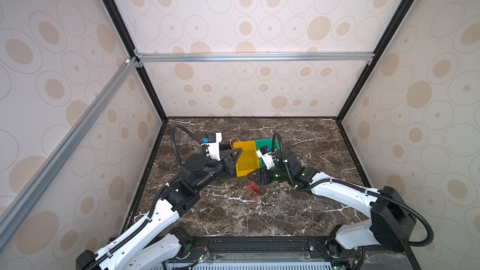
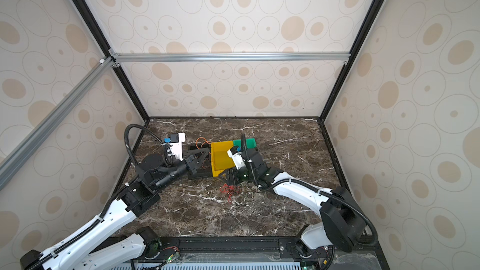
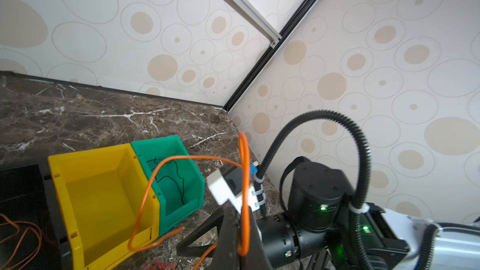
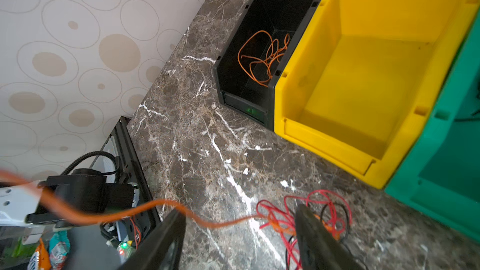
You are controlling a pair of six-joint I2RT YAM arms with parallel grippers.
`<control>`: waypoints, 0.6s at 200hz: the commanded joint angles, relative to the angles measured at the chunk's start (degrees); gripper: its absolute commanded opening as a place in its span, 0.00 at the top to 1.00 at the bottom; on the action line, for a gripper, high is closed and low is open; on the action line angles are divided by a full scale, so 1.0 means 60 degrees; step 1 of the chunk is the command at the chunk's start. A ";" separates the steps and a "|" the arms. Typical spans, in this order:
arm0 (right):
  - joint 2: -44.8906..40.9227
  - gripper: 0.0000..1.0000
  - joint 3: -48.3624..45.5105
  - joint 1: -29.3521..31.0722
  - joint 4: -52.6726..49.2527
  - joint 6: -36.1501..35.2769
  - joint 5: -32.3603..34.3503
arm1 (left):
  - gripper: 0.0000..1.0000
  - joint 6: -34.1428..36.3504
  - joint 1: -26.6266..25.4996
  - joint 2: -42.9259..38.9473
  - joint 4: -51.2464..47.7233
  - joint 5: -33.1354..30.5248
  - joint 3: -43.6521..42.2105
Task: Untangle the cables
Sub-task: 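Lift the orange wire with the left gripper while the right grasps red wires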
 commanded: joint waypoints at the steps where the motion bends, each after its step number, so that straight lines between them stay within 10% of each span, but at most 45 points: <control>1: 0.0738 0.33 0.0047 0.0085 0.1108 -0.0702 -0.0357 | 1.00 0.0002 -0.0043 -0.0186 0.0005 -0.0205 0.0529; 120: 0.1555 0.63 -0.1423 0.0075 0.1612 -0.0039 0.0210 | 1.00 0.0367 -0.0043 -0.1270 -0.0758 -0.1533 0.1338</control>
